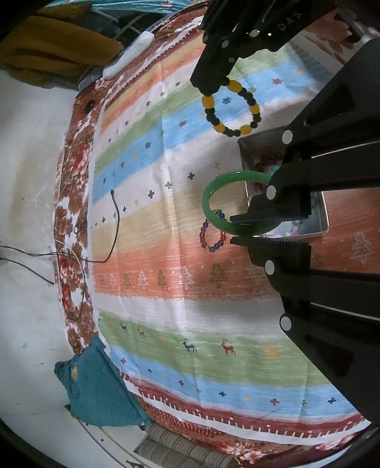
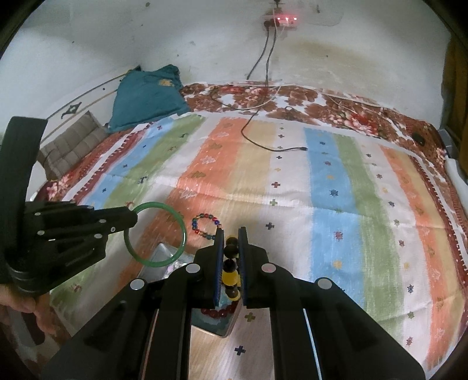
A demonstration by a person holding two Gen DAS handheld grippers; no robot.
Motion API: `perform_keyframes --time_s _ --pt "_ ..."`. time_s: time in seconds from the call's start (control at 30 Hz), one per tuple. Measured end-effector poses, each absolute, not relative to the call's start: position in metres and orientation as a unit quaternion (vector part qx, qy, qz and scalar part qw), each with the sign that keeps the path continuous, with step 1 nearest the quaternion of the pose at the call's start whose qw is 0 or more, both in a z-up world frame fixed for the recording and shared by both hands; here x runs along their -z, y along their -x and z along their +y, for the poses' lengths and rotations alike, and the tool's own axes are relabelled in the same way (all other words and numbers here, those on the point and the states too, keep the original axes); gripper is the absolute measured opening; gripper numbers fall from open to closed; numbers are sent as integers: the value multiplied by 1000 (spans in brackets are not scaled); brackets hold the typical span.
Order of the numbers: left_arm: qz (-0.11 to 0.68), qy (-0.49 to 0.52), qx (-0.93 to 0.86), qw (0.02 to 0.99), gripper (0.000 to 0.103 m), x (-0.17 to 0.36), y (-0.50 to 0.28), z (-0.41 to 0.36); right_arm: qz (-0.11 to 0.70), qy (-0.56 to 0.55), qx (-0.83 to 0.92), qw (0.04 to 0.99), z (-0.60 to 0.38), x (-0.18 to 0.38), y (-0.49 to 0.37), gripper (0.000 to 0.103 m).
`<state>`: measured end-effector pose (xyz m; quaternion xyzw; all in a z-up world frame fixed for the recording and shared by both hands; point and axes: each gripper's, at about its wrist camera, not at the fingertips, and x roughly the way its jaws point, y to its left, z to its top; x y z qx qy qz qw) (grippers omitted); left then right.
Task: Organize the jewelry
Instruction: 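Open the left tool over the tin while the right tool drops the yellow-black bracelet inside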
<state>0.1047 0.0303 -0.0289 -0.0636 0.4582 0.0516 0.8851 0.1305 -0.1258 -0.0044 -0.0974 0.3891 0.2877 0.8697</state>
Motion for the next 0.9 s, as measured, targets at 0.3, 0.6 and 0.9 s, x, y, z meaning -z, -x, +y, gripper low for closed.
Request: perform_keyframes --time_s 0.3,0.6,0.9 --pt "465 68 -46 881 8 32 -97 27 394 105 -299 863 -121 9 -117 11" --pt "478 109 -65 869 17 36 -95 43 430 98 -257 860 -131 21 -131 35" --pt "476 110 -67 870 42 36 -97 43 471 93 -236 845 -134 36 -144 39"
